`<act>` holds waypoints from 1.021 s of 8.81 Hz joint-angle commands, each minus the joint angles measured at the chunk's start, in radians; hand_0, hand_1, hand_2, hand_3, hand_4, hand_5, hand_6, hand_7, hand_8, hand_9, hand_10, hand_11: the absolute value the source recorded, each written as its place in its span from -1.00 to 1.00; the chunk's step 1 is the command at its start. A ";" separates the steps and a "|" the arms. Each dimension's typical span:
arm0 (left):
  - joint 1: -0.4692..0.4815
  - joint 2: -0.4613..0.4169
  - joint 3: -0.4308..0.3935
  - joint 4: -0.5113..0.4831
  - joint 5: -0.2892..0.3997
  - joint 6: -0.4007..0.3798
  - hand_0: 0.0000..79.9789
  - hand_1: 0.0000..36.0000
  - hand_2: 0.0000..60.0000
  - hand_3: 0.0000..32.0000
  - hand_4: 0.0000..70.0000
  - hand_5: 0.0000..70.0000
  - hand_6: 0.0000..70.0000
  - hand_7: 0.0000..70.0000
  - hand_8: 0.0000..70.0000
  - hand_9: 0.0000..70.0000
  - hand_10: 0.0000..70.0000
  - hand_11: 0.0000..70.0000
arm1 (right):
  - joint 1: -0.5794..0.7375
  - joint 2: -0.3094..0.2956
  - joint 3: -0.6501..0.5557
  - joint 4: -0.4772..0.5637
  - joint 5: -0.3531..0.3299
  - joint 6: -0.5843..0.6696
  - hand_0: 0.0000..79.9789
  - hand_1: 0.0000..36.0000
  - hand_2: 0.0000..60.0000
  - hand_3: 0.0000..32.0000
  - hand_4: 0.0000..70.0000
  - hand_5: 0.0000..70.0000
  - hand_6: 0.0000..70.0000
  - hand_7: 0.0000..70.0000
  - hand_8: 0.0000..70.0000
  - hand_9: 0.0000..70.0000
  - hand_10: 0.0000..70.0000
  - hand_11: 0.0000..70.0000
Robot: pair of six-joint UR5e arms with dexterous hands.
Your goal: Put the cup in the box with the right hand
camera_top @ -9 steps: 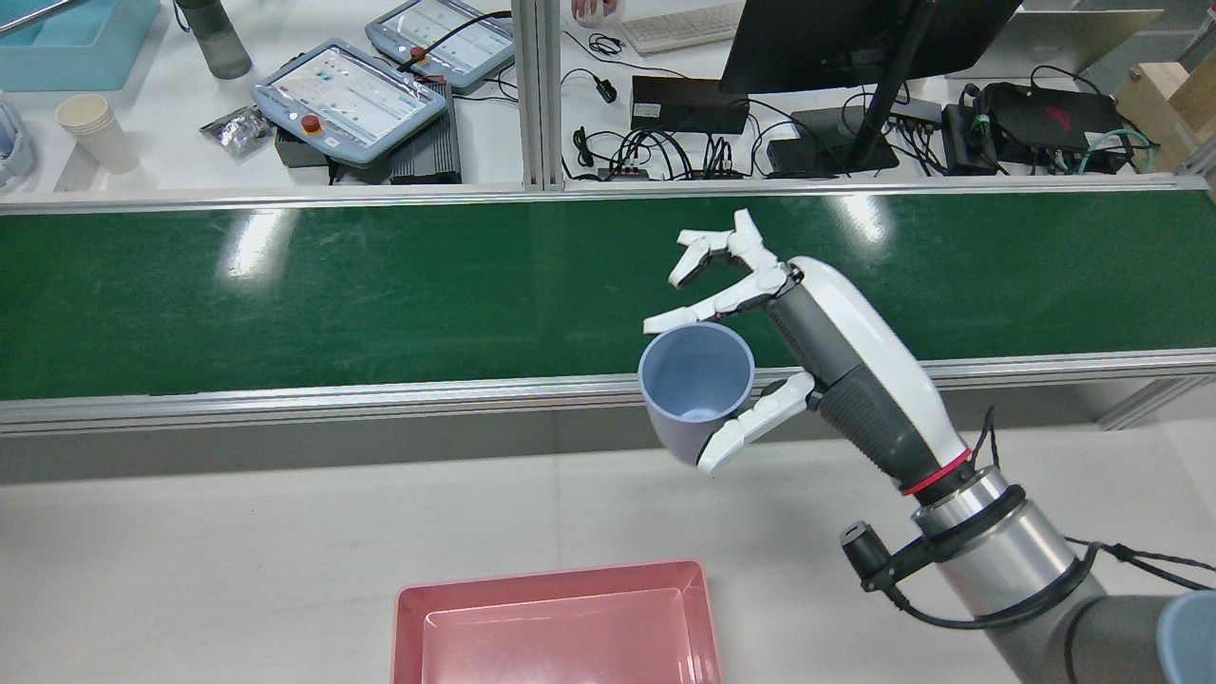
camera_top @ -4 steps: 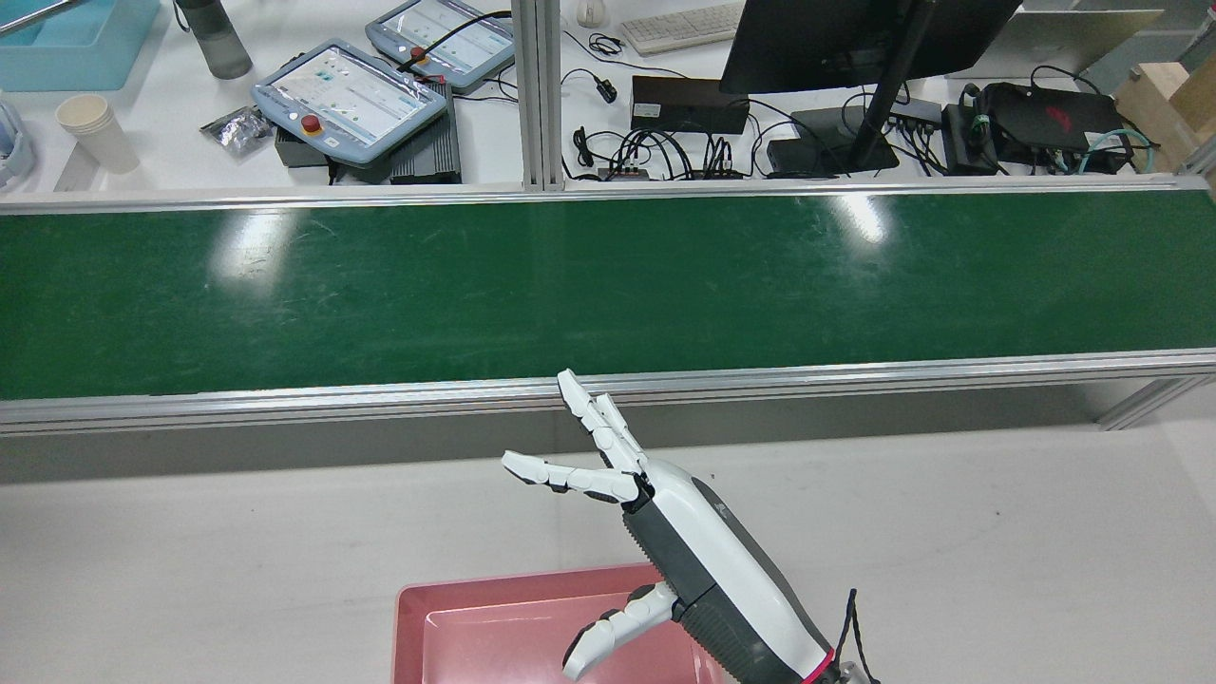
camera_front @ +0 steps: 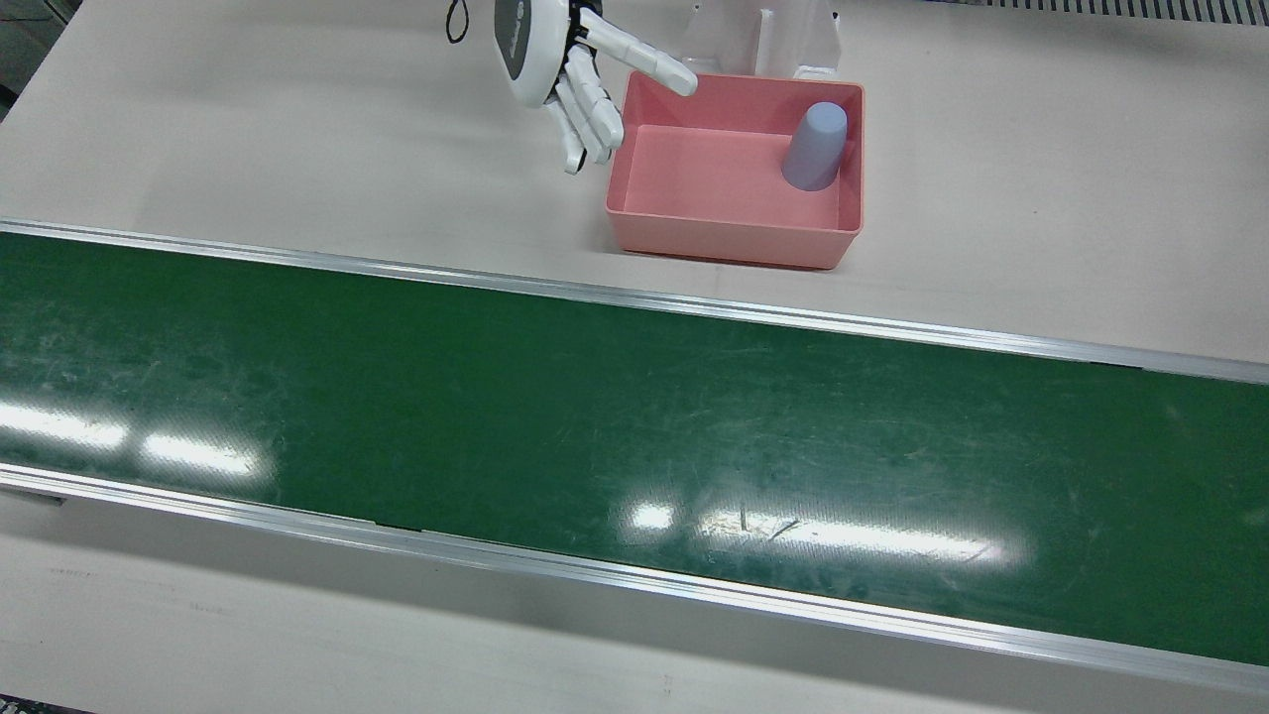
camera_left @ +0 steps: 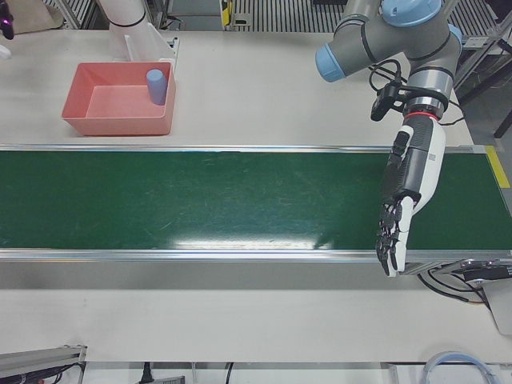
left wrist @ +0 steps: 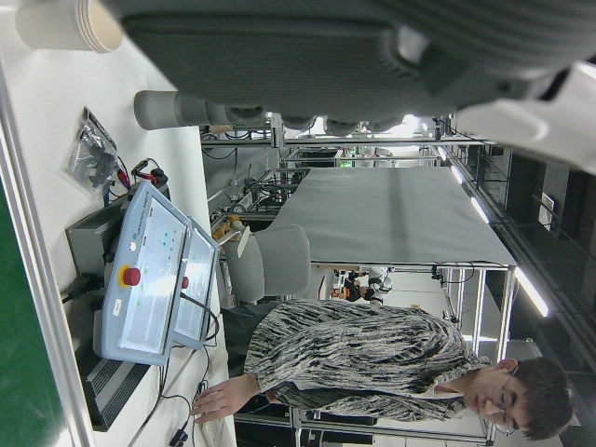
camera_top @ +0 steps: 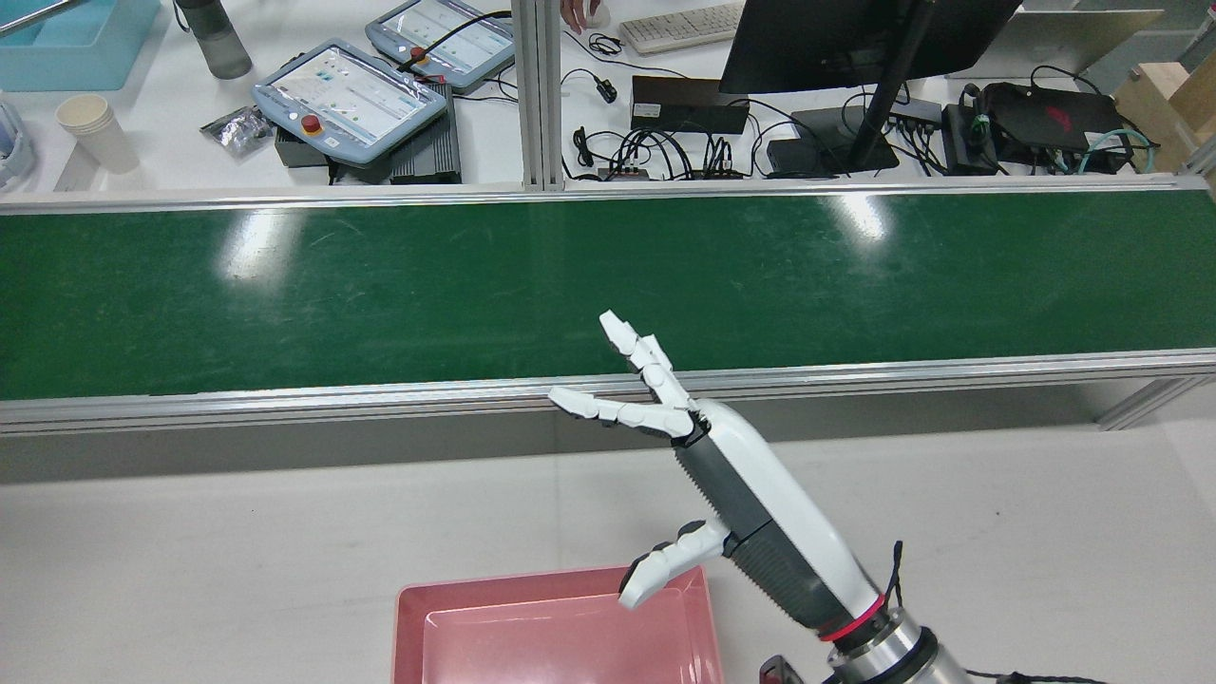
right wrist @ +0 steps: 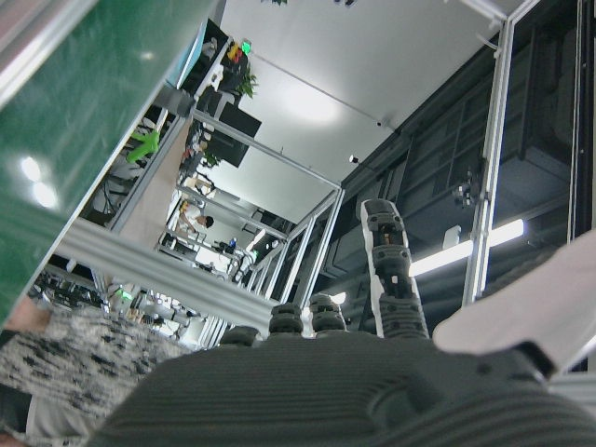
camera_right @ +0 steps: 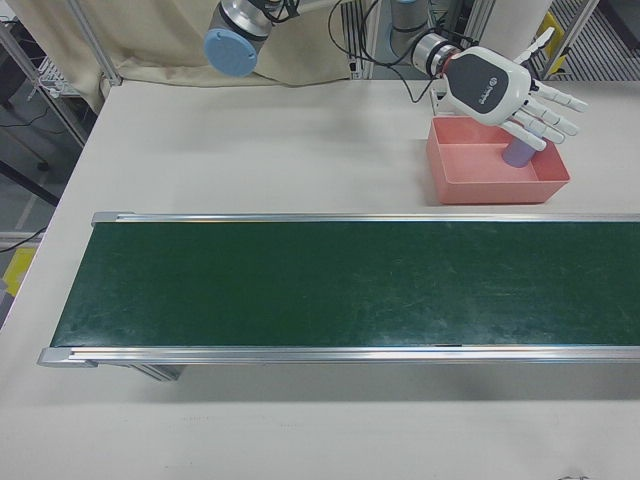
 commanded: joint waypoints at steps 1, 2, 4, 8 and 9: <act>0.000 0.000 0.000 0.001 0.000 0.000 -1.00 -1.00 -1.00 -1.00 -1.00 -1.00 -1.00 -1.00 -1.00 -1.00 -1.00 -1.00 | 0.328 -0.062 0.009 -0.351 -0.044 0.442 -0.48 -0.89 -0.76 -1.00 -0.39 -1.00 -0.92 -0.63 -0.94 -0.87 -1.00 -1.00; 0.000 0.000 0.000 0.002 0.000 0.000 -1.00 -1.00 -1.00 -1.00 -1.00 -1.00 -1.00 -1.00 -1.00 -1.00 -1.00 -1.00 | 0.461 -0.050 -0.075 -0.438 -0.137 0.615 -0.44 -0.88 -0.73 -1.00 -0.31 -1.00 -0.89 -0.55 -0.93 -0.83 -1.00 -1.00; 0.000 0.000 0.000 0.000 0.000 0.000 -1.00 -1.00 -1.00 -1.00 -1.00 -1.00 -1.00 -1.00 -1.00 -1.00 -1.00 -1.00 | 0.792 -0.010 -0.354 -0.439 -0.515 0.907 -0.32 -0.80 -0.68 -1.00 -0.34 -1.00 -0.89 -0.43 -0.91 -0.79 -1.00 -1.00; 0.000 0.000 0.000 0.000 0.000 0.000 -1.00 -1.00 -1.00 -1.00 -1.00 -1.00 -1.00 -1.00 -1.00 -1.00 -1.00 -1.00 | 1.191 -0.156 -0.453 -0.296 -0.715 1.014 -0.29 -0.78 -0.82 -1.00 -0.77 -0.97 -0.87 -0.44 -0.87 -0.68 -0.93 -0.89; 0.000 0.000 0.000 0.000 0.001 0.000 -1.00 -1.00 -1.00 -1.00 -1.00 -1.00 -1.00 -1.00 -1.00 -1.00 -1.00 -1.00 | 1.282 -0.174 -0.544 -0.187 -0.769 1.054 -0.32 -0.78 -0.76 -1.00 -0.70 -0.97 -0.85 -0.37 -0.87 -0.65 -0.92 -0.88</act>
